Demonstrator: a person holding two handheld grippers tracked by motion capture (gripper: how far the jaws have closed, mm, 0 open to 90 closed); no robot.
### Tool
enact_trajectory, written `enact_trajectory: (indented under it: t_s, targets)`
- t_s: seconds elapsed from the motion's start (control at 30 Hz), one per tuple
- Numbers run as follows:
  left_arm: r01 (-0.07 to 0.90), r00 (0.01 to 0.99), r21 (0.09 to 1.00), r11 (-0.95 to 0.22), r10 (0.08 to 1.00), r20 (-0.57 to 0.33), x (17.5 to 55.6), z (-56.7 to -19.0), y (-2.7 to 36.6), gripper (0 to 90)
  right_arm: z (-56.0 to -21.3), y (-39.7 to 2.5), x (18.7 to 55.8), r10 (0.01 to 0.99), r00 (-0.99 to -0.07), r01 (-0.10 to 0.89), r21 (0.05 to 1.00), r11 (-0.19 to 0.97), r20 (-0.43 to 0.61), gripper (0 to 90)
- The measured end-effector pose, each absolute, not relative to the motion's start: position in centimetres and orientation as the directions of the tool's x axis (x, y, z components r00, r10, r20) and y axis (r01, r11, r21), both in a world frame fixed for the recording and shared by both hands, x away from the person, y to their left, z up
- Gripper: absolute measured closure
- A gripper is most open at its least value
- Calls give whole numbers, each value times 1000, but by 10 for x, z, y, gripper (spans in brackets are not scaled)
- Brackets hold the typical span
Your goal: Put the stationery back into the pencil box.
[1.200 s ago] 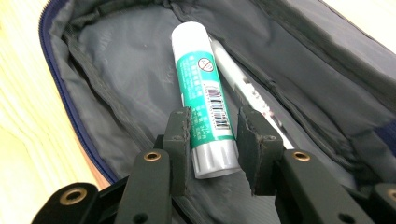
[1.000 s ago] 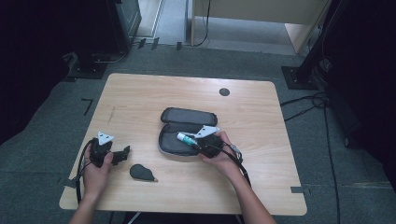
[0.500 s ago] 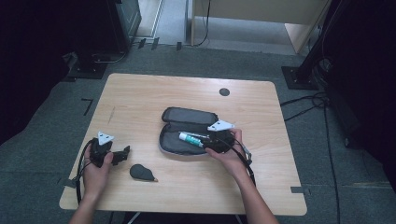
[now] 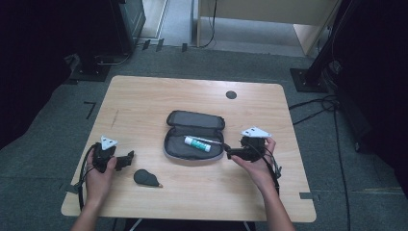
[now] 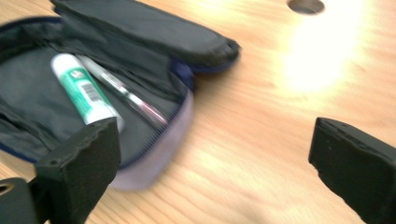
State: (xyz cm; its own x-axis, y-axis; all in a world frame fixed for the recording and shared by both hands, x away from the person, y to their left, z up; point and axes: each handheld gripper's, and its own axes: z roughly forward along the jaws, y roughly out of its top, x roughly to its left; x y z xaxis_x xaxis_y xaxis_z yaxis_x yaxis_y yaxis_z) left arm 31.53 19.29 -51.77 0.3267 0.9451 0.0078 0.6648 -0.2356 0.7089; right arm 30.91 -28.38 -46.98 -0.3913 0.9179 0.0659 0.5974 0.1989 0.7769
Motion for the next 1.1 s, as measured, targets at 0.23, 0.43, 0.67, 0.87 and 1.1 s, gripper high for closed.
enact_trajectory:
  t_s: [0.23,0.43,0.67,0.87,1.1]
  targets:
    - [664,335,707,-243,942,9,315,-518,193,136,-481,-313,294,938,-340,609,775,169,63,0]
    - [663,340,707,-247,940,10,315,-518,193,136,-487,-337,281,949,-308,625,767,146,71,0]
    - [656,360,716,-238,933,-20,313,-517,196,136,-507,-360,264,961,-266,668,733,131,70,0]
    - [639,395,731,-241,918,-42,311,-516,198,136,-519,-378,249,973,-221,695,710,113,62,0]
    - [600,458,745,-290,889,-23,306,-510,194,135,-525,-387,240,980,-198,705,699,120,32,0]
